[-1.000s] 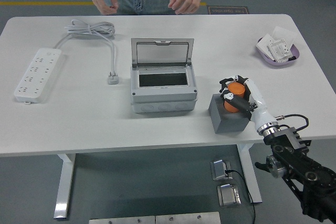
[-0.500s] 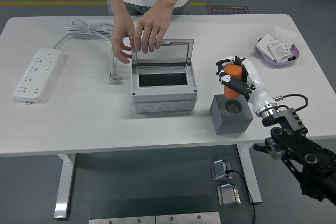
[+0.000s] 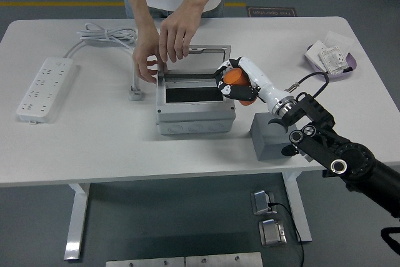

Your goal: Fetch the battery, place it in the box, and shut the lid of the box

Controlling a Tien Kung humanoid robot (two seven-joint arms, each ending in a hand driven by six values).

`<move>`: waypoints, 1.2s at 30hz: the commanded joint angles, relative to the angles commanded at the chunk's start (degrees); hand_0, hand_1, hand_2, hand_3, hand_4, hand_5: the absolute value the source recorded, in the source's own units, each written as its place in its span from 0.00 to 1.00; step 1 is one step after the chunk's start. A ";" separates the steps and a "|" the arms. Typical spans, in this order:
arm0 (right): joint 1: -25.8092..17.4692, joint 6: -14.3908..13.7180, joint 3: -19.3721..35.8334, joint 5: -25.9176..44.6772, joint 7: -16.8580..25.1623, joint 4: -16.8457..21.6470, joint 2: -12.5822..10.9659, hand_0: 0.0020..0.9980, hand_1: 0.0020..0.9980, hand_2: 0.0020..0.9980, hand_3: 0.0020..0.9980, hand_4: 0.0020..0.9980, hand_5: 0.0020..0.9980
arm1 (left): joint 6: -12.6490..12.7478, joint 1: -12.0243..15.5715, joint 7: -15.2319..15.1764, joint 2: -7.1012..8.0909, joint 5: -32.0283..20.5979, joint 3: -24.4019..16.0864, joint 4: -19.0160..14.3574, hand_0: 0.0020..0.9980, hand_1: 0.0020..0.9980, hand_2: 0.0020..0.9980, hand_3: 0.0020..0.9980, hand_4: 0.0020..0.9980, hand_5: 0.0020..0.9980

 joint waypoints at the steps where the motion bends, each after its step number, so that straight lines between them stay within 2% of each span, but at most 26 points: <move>1: 0.88 0.19 -0.66 -1.38 -0.84 -0.46 0.37 0.19 0.19 0.37 0.42 0.00 0.00 | 0.00 0.02 0.12 0.06 0.17 -0.17 0.03 0.64 0.68 0.64 0.62 0.67 0.19; 8: 5.92 1.38 -5.16 -7.06 -4.52 -3.65 2.89 0.19 0.19 0.37 0.41 0.00 0.00 | 0.02 0.02 0.79 0.33 1.94 -1.76 0.11 0.64 0.68 0.64 0.62 0.67 0.19; 17: 9.96 1.77 -9.95 -6.77 -6.42 -7.32 6.25 0.19 0.19 0.37 0.41 0.00 0.00 | -0.05 -0.42 1.03 0.61 2.97 -2.33 0.01 0.64 0.68 0.64 0.62 0.67 0.19; 24: 12.06 2.55 -11.30 -3.74 -5.33 -11.70 8.48 0.19 0.19 0.37 0.41 0.00 0.00 | -0.08 -1.14 0.20 0.55 1.44 0.04 -0.29 0.64 0.68 0.64 0.62 0.67 0.19; 30: 13.00 2.97 -11.71 -3.79 -2.54 -14.35 8.81 0.19 0.19 0.37 0.41 0.00 0.00 | -0.11 -1.79 -0.20 0.21 1.73 0.51 -0.54 0.64 0.68 0.64 0.62 0.67 0.19; 31: 13.11 3.02 -11.94 -3.89 -2.31 -14.59 8.82 0.30 0.32 0.46 0.57 0.37 0.12 | -0.11 -1.85 -0.20 0.18 1.85 0.46 -0.56 0.64 0.68 0.64 0.62 0.67 0.19; 36: 13.43 2.99 -13.11 -4.26 -1.66 -15.28 9.19 0.30 0.32 0.46 0.57 0.37 0.12 | -0.11 -2.08 -0.25 0.16 1.77 0.86 -0.55 0.64 0.68 0.64 0.62 0.67 0.19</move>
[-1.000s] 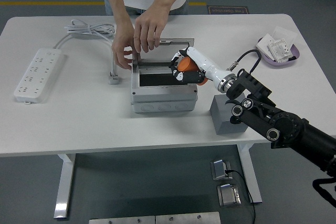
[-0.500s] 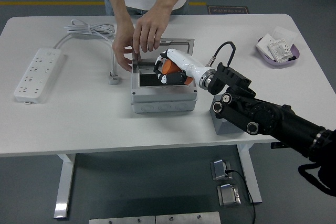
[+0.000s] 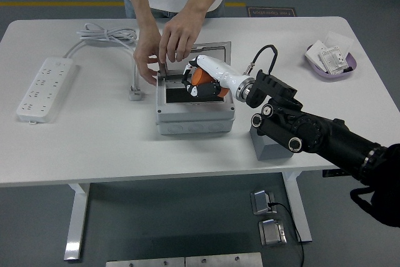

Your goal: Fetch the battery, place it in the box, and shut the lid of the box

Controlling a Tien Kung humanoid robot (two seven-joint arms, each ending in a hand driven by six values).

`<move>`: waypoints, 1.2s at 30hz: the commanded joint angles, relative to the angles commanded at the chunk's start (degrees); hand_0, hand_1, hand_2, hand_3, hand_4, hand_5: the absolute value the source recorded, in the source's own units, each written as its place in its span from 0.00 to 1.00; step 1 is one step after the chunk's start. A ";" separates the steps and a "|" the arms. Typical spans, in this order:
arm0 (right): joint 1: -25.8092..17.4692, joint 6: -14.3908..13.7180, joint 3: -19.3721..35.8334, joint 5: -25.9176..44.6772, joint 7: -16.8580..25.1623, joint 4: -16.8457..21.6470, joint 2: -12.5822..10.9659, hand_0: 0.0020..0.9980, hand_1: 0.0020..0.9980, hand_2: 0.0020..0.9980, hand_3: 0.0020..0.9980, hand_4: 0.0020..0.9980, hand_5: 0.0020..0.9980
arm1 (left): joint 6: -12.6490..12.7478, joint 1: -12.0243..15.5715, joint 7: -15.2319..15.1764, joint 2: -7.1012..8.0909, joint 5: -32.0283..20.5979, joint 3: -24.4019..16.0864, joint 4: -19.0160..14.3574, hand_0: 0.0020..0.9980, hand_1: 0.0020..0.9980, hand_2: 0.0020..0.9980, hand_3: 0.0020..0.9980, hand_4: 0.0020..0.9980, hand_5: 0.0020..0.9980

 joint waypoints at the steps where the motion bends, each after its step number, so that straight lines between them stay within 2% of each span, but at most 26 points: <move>1: 0.02 -0.07 -0.13 0.01 0.06 -0.05 0.09 0.62 0.52 0.55 0.61 0.83 0.51 | 0.00 -0.04 -0.01 0.00 -0.04 0.07 0.01 0.64 0.68 0.64 0.62 0.67 0.19; 6: 0.16 -0.74 -0.65 0.52 0.22 -0.33 0.54 0.62 0.52 0.55 0.61 0.83 0.51 | 0.00 -0.27 0.01 -0.08 0.00 0.20 0.01 0.64 0.68 0.64 0.62 0.67 0.19; 7: 0.20 -0.90 -0.78 0.76 0.22 -0.41 0.67 0.69 0.55 0.57 0.62 0.89 0.57 | -0.01 -0.32 0.02 -0.13 0.04 0.21 0.00 0.64 0.68 0.64 0.62 0.67 0.20; 16: 0.21 -1.88 -1.30 1.22 -0.16 -0.46 1.26 0.72 0.55 0.57 0.62 0.91 0.59 | -0.04 -0.42 0.21 -0.23 0.40 0.11 0.05 0.64 0.68 0.64 0.62 0.67 0.20; 21: 0.07 -1.79 -1.05 0.76 -0.88 0.67 0.73 0.72 0.53 0.57 0.61 0.90 0.59 | -0.06 -0.19 0.49 -0.21 0.96 -0.62 0.15 0.64 0.68 0.63 0.62 0.67 0.20; 28: -1.13 1.42 1.28 1.74 -5.02 7.18 -2.83 0.72 0.52 0.56 0.60 0.90 0.59 | -0.09 0.49 0.61 -0.27 0.73 -1.01 0.29 0.64 0.68 0.63 0.62 0.67 0.20; 30: -1.93 3.20 2.65 1.98 -7.07 9.87 -4.80 0.72 0.52 0.56 0.60 0.90 0.59 | -0.08 0.77 0.54 -0.31 0.28 -0.86 0.33 0.64 0.68 0.63 0.62 0.67 0.20; 31: -2.28 3.95 3.24 2.04 -7.91 11.07 -5.61 0.69 0.48 0.54 0.59 0.89 0.58 | -0.08 0.89 0.51 -0.32 0.05 -0.78 0.34 0.63 0.68 0.63 0.62 0.67 0.20; 36: -4.30 8.27 7.21 2.43 -12.19 17.90 -10.16 0.69 0.48 0.54 0.59 0.89 0.58 | -0.11 1.58 0.73 -0.46 -0.05 -1.43 0.48 0.63 0.68 0.63 0.62 0.67 0.20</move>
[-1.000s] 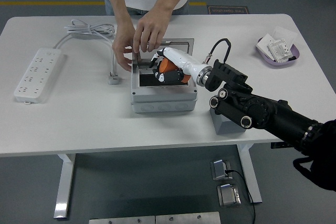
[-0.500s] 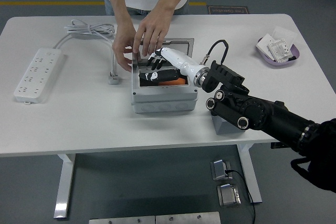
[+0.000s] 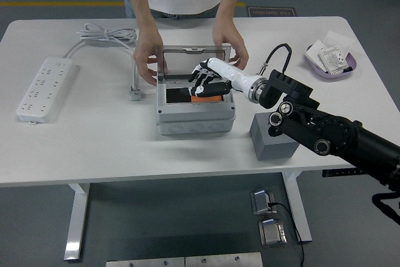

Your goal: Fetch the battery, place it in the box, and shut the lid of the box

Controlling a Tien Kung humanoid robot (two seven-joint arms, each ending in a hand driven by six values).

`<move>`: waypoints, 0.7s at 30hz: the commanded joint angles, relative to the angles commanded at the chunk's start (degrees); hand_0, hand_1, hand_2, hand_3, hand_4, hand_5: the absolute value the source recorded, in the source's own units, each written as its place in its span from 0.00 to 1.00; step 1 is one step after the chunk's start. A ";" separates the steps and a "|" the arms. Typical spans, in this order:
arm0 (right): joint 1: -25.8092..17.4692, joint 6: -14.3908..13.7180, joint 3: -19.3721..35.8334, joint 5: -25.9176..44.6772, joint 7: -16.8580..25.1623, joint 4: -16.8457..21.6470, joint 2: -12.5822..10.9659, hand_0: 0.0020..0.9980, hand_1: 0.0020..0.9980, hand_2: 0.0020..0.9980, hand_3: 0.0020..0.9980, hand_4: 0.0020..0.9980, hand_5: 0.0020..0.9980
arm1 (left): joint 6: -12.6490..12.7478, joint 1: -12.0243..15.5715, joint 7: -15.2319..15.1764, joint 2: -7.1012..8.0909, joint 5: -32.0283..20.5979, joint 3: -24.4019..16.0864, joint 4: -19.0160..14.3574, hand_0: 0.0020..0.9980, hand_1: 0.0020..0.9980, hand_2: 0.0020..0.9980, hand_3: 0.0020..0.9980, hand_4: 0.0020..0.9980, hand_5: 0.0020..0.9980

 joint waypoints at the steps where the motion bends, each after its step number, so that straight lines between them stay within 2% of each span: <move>1: -0.26 0.92 1.08 -0.06 -0.77 1.64 -0.98 0.63 0.46 0.54 0.59 0.88 0.57 | 0.00 0.16 0.18 -0.02 0.34 -0.49 0.05 0.63 0.68 0.63 0.62 0.67 0.20; 5: 0.71 2.71 3.68 -0.08 -1.78 5.68 -2.91 0.63 0.46 0.54 0.59 0.88 0.57 | 0.00 0.39 0.70 0.03 1.59 -1.94 0.17 0.63 0.68 0.63 0.62 0.67 0.20; 6: 1.29 2.91 4.10 -0.02 -1.79 6.01 -3.18 0.63 0.46 0.54 0.59 0.88 0.57 | 0.00 0.39 0.76 0.07 1.76 -2.11 0.18 0.63 0.68 0.63 0.62 0.67 0.20; 7: 2.21 2.94 4.32 0.12 -1.66 5.82 -3.37 0.57 0.47 0.54 0.62 0.88 0.57 | 0.00 0.34 0.77 0.13 1.85 -2.19 0.18 0.63 0.68 0.64 0.62 0.67 0.19; 9: 3.69 2.92 4.39 0.44 -1.33 4.89 -3.46 0.57 0.47 0.54 0.62 0.88 0.57 | 0.01 0.24 0.78 0.21 1.97 -2.28 0.17 0.63 0.68 0.64 0.62 0.67 0.19; 21: 15.84 1.71 -2.14 6.95 4.56 -10.19 -0.04 0.60 0.49 0.58 0.63 0.86 0.56 | -0.11 -0.55 1.58 0.74 4.79 -4.45 0.12 0.63 0.68 0.63 0.62 0.67 0.20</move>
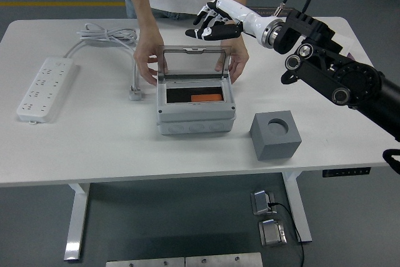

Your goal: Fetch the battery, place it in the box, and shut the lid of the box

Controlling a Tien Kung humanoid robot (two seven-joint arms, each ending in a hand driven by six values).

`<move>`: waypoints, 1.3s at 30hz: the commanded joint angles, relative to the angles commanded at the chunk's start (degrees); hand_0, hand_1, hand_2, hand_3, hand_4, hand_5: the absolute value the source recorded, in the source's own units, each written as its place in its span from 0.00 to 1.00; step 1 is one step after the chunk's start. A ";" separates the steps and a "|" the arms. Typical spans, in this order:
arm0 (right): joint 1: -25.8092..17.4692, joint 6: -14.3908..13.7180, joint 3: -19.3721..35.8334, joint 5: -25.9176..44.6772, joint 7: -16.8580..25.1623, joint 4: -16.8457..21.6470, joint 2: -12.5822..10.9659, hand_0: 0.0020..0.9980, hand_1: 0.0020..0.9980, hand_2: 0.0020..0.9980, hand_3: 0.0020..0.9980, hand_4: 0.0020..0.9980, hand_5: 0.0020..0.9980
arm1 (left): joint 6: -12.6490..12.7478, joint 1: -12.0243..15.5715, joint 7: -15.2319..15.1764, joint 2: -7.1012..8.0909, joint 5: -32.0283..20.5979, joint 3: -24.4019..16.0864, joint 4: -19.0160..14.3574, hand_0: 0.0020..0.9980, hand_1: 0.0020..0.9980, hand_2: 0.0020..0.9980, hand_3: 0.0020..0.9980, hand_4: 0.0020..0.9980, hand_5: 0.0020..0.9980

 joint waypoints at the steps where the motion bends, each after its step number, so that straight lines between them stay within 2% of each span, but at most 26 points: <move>1: 0.76 -0.20 -0.75 0.94 0.61 -1.51 0.51 0.60 0.49 0.58 0.63 0.86 0.56 | 0.00 -0.11 0.07 0.08 0.24 -0.18 0.00 0.63 0.68 0.63 0.62 0.67 0.20; 3: 1.86 -0.60 -2.11 2.56 1.60 -4.25 1.41 0.60 0.49 0.58 0.63 0.86 0.56 | -0.01 -0.36 0.18 0.20 0.70 -0.47 0.00 0.63 0.68 0.63 0.62 0.67 0.20; 4: 2.24 -0.76 -2.69 3.14 1.97 -5.46 1.75 0.63 0.54 0.62 0.64 0.85 0.55 | -0.01 -0.48 0.21 0.24 0.86 -0.55 0.00 0.63 0.68 0.63 0.62 0.67 0.19; 9: 3.18 -1.85 -5.14 5.82 4.27 -11.80 3.67 0.63 0.54 0.62 0.64 0.85 0.55 | -0.06 -1.44 0.41 0.31 2.09 -1.10 -0.04 0.63 0.68 0.63 0.62 0.67 0.19; 10: 3.23 -2.04 -5.39 6.24 4.70 -12.83 3.93 0.67 0.62 0.67 0.68 0.84 0.55 | -0.08 -1.57 0.43 0.29 2.23 -1.13 -0.06 0.63 0.68 0.63 0.62 0.67 0.19; 18: 3.28 -3.96 -7.08 11.10 8.58 -19.30 6.05 0.68 0.63 0.68 0.68 0.84 0.55 | -0.15 -2.02 0.85 0.39 3.88 -2.20 -0.02 0.63 0.68 0.63 0.62 0.67 0.19; 21: 2.91 -4.75 -7.76 12.59 9.41 -20.33 7.09 0.68 0.63 0.68 0.68 0.84 0.55 | -0.17 -2.09 0.85 0.40 4.05 -2.24 0.00 0.63 0.68 0.63 0.62 0.67 0.19; 22: 2.68 -4.99 -7.97 12.88 9.57 -20.44 7.47 0.69 0.67 0.70 0.70 0.84 0.56 | -0.17 -2.10 0.86 0.40 4.12 -2.29 0.02 0.63 0.68 0.63 0.62 0.67 0.19; 29: 0.11 -5.89 -8.75 13.09 10.14 -19.59 10.08 0.72 0.68 0.71 0.71 0.84 0.56 | -0.19 -1.89 1.14 0.25 5.11 -3.19 0.12 0.63 0.68 0.63 0.62 0.67 0.19; 39: -1.73 -5.64 -8.75 12.18 10.75 -18.62 10.67 0.72 0.68 0.71 0.70 0.85 0.58 | -0.22 -1.98 1.13 0.13 5.31 -3.28 0.15 0.63 0.68 0.63 0.62 0.67 0.19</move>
